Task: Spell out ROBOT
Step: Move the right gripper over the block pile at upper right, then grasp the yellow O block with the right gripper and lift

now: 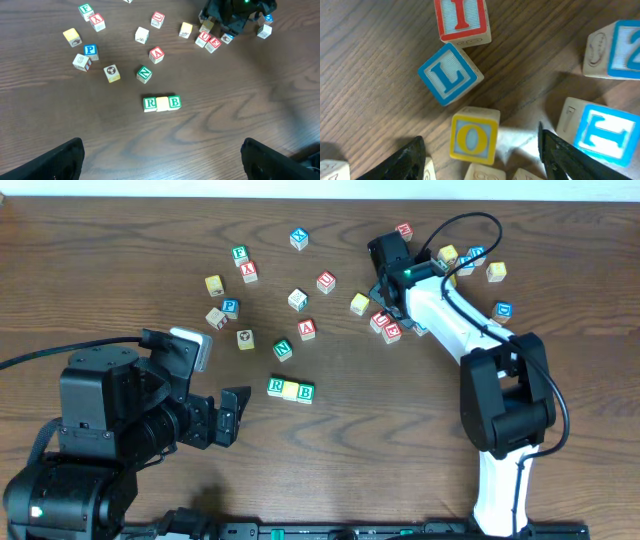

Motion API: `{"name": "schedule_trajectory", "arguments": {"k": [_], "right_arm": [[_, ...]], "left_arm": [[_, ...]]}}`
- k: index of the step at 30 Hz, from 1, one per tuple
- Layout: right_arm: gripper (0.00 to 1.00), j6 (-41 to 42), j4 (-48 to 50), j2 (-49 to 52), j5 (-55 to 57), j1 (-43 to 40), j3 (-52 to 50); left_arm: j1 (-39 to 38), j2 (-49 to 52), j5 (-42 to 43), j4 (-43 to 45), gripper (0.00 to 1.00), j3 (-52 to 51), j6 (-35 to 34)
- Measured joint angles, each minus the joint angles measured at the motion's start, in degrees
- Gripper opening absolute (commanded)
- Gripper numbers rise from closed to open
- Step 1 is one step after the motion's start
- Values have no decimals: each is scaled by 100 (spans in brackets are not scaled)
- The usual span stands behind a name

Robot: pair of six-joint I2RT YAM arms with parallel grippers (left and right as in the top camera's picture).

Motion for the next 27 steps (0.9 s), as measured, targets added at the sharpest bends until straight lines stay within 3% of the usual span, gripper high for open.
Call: {"name": "schedule_trajectory", "arguments": {"k": [14,27], "right_arm": [[58,33,105,173,122,0,0],[26,52,129,304,184,2,0]], "left_arm": [[0,0,-2,0,98,0,0],[0,0,-2,0,98,0,0]]}}
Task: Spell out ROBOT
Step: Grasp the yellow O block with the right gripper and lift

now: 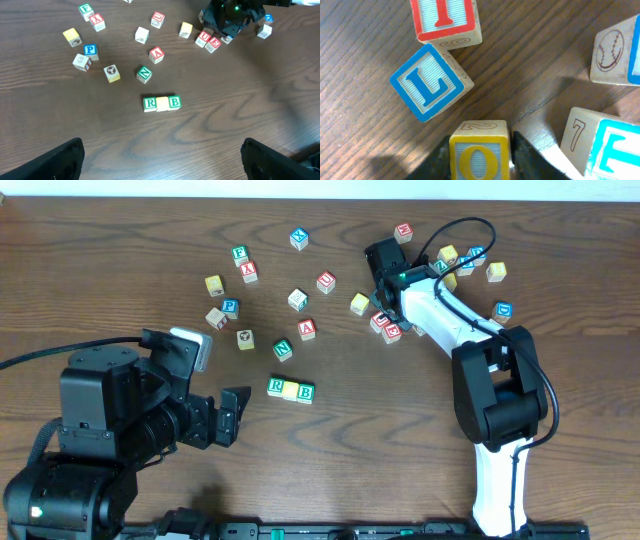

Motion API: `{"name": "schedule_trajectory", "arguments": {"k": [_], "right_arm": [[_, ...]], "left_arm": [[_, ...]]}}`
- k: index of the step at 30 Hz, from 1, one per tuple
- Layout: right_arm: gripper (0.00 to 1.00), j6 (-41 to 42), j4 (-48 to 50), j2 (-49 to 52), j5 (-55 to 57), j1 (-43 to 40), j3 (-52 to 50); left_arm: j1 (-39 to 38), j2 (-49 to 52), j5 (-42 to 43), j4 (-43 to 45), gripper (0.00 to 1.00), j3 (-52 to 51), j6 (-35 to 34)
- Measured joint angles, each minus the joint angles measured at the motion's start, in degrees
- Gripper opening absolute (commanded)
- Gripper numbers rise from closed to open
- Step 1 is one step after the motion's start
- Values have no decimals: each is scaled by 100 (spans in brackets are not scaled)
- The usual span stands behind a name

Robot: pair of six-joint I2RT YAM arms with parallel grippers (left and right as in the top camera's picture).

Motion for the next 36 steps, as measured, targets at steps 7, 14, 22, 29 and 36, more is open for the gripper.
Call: {"name": "schedule_trajectory", "arguments": {"k": [7,14,22,29,36], "right_arm": [[20,-17,0,2,4,0,0],[16,-20,2,2,15,0,0],[13,-295,-90,2,15,0,87],[8,-815,-400,-262,17,2,365],[1,-1648,-855,-1403,22,140,496]], "left_arm": [[0,0,0,2,98,0,0],[0,0,0,2,98,0,0],[0,0,0,2,98,0,0],[0,0,0,0,98,0,0],[0,0,2,0,98,0,0]]}}
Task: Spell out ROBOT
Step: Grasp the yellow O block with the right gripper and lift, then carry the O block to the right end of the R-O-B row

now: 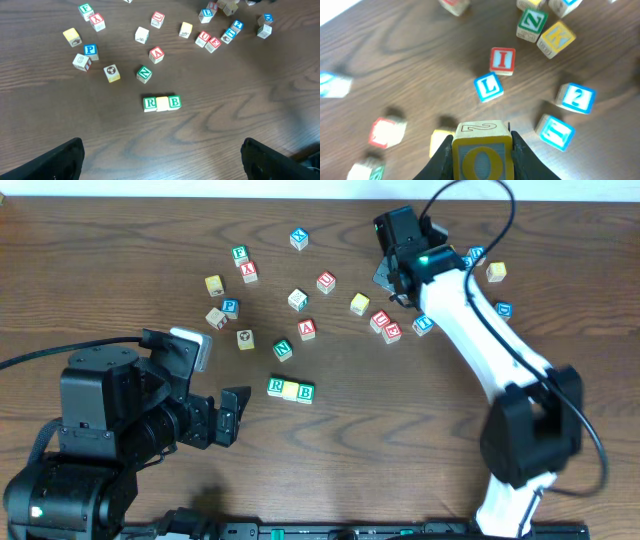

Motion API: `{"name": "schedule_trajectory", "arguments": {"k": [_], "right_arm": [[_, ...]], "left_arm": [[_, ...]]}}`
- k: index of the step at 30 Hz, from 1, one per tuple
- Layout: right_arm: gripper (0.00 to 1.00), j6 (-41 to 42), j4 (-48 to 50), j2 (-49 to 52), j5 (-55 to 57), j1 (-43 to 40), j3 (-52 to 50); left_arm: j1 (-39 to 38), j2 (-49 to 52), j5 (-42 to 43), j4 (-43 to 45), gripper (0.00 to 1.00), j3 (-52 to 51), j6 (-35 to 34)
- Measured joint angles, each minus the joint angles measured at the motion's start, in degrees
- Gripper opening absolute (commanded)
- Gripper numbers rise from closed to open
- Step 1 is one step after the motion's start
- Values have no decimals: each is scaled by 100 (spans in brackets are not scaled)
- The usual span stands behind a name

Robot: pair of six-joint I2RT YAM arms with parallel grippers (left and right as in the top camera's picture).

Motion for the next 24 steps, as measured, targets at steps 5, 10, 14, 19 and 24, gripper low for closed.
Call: {"name": "schedule_trajectory", "arguments": {"k": [5,10,14,19,24], "right_arm": [[1,-494,-793,-756,20,348,61],[1,-782,-1915,-1058,13,745,81],[1,-855,-2376,-1058,-11,1113,11],[1,-835,-2013,-1080,-39,1700,-697],[1,-651,-1080,-1115,-264,2090,-1923]], "left_arm": [[0,0,-2,2,98,0,0],[0,0,-2,0,98,0,0],[0,0,0,2,98,0,0],[0,0,-2,2,98,0,0],[0,0,-2,-2,98,0,0]]}}
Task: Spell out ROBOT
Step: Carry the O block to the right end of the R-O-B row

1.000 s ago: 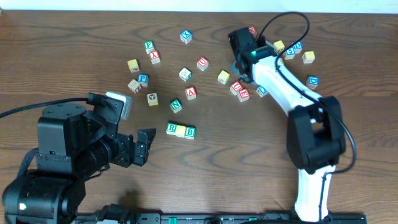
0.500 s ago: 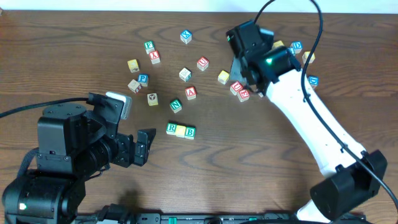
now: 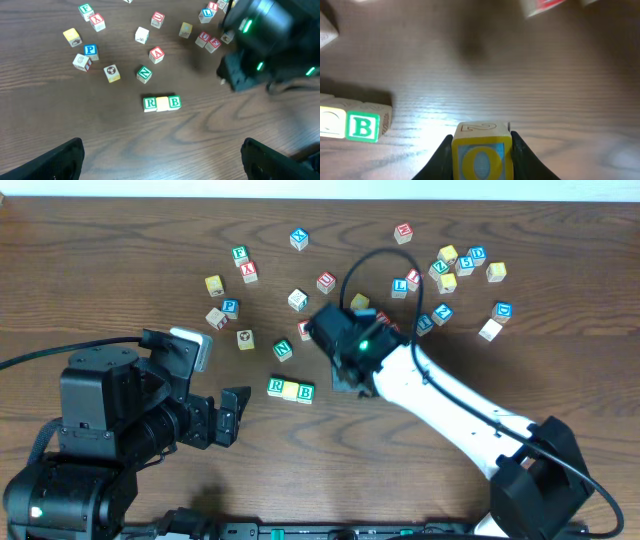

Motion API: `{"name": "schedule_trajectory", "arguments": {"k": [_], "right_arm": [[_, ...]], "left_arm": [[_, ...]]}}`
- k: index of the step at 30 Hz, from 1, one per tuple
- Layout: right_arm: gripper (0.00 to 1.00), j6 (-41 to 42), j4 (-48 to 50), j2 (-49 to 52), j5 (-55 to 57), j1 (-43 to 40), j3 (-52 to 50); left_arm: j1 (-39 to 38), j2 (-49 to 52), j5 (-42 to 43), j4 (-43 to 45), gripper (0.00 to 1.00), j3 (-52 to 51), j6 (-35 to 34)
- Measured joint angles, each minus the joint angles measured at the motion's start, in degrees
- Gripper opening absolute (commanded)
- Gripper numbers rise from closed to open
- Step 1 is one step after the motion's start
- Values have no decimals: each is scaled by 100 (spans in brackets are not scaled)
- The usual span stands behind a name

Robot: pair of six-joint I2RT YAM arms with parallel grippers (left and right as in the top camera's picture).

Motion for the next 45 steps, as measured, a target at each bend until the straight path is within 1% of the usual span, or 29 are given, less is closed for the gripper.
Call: {"name": "schedule_trajectory", "arguments": {"k": [4,9,16,23,31,45], "right_arm": [[1,271,636,-57,-278,87,-789],[1,564,1027,-74,-343,190,-1215],[1,697,1725,-109,-372,411,-1473],[1,741,2286,-118,-369,457,-1784],[1,741,2612,-101,-378,457,-1908],[1,743,2951,232,-409,509,-1908]], "left_arm": [[0,0,0,4,98,0,0],[0,0,0,4,98,0,0],[0,0,2,4,98,0,0],[0,0,0,2,98,0,0],[0,0,2,2,98,0,0],[0,0,0,2,98,0,0]]}}
